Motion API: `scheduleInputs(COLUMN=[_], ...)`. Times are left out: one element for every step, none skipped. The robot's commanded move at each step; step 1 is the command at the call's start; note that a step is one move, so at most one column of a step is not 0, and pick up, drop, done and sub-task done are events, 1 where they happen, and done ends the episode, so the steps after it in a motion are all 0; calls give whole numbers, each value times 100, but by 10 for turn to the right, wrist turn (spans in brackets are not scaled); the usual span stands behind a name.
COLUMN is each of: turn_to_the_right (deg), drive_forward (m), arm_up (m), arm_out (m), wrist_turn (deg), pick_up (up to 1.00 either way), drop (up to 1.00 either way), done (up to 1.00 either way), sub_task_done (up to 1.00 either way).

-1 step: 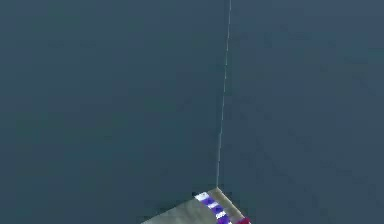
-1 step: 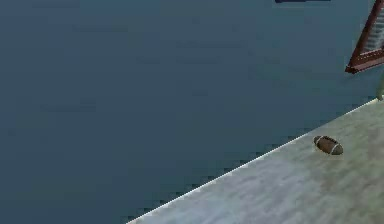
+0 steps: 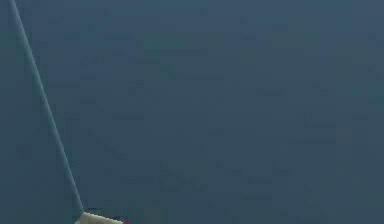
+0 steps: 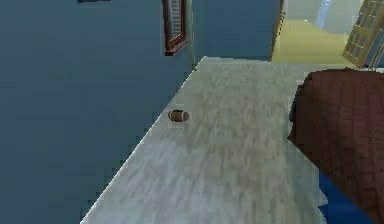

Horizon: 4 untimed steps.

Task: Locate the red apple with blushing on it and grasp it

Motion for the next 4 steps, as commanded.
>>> scheduleInputs(turn_to_the_right=[450,450,120,0], drive_forward=[0,0,0,100], arm_up=[0,0,0,0], arm_out=[0,0,0,0], wrist_turn=[0,0,0,0], pick_up=[0,0,0,0], drop=[0,0,0,0], done=[0,0,0,0], sub_task_done=[0,0,0,0])
